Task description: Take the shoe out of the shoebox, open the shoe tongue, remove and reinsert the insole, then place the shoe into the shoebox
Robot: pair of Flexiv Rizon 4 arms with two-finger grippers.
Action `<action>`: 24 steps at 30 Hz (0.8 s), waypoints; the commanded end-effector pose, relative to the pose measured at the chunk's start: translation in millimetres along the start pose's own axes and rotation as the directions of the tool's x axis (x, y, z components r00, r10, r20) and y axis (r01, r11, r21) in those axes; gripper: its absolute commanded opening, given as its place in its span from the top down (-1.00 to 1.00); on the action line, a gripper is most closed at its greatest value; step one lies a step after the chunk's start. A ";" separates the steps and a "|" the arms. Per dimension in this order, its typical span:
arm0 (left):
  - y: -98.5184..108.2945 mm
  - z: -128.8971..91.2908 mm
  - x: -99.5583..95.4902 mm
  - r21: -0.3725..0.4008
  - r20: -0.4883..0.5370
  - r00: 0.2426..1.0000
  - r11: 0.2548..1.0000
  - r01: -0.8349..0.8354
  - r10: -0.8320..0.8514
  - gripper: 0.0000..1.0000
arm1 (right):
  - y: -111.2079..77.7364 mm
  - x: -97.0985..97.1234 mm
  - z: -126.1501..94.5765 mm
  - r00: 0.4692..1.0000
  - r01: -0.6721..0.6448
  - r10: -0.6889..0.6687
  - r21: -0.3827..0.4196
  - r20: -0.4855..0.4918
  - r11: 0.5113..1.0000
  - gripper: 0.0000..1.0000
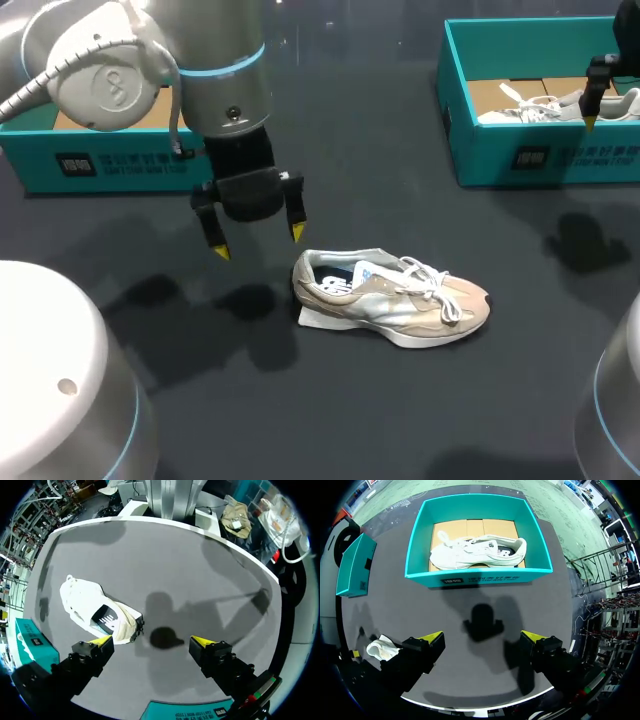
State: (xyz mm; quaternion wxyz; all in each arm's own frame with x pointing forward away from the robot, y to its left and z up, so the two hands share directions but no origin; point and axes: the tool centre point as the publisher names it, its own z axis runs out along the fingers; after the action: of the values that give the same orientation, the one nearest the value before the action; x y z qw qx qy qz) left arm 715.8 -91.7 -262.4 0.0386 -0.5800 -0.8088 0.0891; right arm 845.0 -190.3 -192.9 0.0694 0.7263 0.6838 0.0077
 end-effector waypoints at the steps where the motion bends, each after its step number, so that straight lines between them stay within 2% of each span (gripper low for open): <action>1: 6.3 9.0 18.8 0.099 0.110 0.982 0.985 0.142 -0.153 -1.00 | -0.4 0.1 0.2 1.000 0.000 0.000 0.000 0.000 1.000 -1.00; 6: 10.2 12.9 31.9 0.261 0.144 0.932 0.921 0.289 -0.333 -1.00 | -0.4 0.1 0.2 1.000 0.000 0.000 0.000 0.000 1.000 -1.00; 9: 12.8 17.6 34.8 0.380 0.075 0.881 0.830 0.408 -0.467 -1.00 | -0.4 0.1 0.2 1.000 0.000 0.000 0.000 0.000 1.000 -1.00; 10: 14.7 19.5 34.9 0.388 0.042 0.861 0.803 0.453 -0.506 -1.00 | -0.4 0.1 0.2 1.000 0.000 0.000 0.000 0.000 1.000 -1.00; 23: 14.7 19.5 34.9 0.388 0.042 0.861 0.803 0.453 -0.506 -1.00 | -0.4 0.1 0.2 1.000 0.000 0.000 0.000 0.000 1.000 -1.00; 24: 14.4 19.8 38.6 0.438 0.045 0.847 0.773 0.460 -0.530 -1.00 | -0.4 0.1 0.2 1.000 0.000 0.000 0.000 0.000 1.000 -1.00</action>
State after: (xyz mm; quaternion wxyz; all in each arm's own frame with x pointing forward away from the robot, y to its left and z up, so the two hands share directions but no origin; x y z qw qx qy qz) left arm 712.9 -55.0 -285.0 0.1076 -0.3289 -0.8991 0.2683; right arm 845.0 -190.3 -192.9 0.0694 0.7263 0.6838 0.0077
